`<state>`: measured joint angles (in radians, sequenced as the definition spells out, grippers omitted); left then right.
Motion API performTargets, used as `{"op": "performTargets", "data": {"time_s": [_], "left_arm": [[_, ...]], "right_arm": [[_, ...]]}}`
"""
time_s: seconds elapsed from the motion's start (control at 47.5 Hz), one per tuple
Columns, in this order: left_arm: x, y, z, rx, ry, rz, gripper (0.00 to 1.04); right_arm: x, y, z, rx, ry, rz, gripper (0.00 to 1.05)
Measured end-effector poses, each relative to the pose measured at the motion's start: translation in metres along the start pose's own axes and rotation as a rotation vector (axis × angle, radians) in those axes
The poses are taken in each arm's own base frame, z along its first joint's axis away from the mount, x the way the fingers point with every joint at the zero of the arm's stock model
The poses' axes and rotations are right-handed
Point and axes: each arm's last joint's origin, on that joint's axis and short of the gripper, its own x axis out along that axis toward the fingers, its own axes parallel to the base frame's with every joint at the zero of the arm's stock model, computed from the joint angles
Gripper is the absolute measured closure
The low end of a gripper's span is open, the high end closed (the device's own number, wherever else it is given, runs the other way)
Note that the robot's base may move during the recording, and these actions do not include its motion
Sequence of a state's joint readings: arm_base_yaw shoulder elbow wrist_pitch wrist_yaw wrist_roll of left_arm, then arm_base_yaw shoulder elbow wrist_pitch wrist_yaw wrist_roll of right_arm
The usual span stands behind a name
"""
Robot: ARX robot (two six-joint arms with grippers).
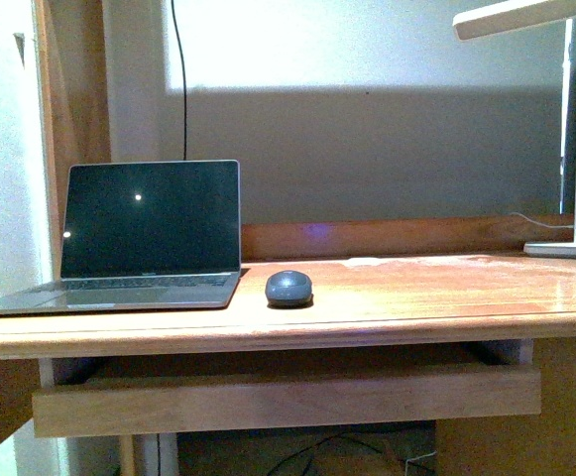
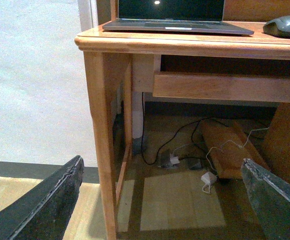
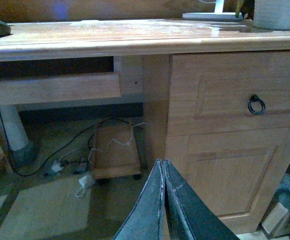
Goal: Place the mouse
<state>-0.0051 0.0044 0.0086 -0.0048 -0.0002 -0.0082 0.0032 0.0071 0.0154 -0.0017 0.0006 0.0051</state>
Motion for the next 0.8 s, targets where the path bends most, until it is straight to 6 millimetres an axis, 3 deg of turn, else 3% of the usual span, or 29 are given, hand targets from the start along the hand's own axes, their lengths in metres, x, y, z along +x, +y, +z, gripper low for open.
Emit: {"op": "performTargets", "data": {"time_s": [0.147, 0.694, 0.799], "left_arm": [[0.0000, 0.0000, 0.0000, 0.000, 0.000, 0.000, 0.08], [0.0000, 0.0000, 0.0000, 0.000, 0.000, 0.000, 0.08], [0.0000, 0.0000, 0.0000, 0.000, 0.000, 0.000, 0.08]], "right_arm": [[0.0000, 0.0000, 0.0000, -0.002, 0.000, 0.000, 1.01], [0.0000, 0.0000, 0.0000, -0.002, 0.000, 0.000, 0.08], [0.0000, 0.0000, 0.0000, -0.002, 0.000, 0.000, 0.07]]}}
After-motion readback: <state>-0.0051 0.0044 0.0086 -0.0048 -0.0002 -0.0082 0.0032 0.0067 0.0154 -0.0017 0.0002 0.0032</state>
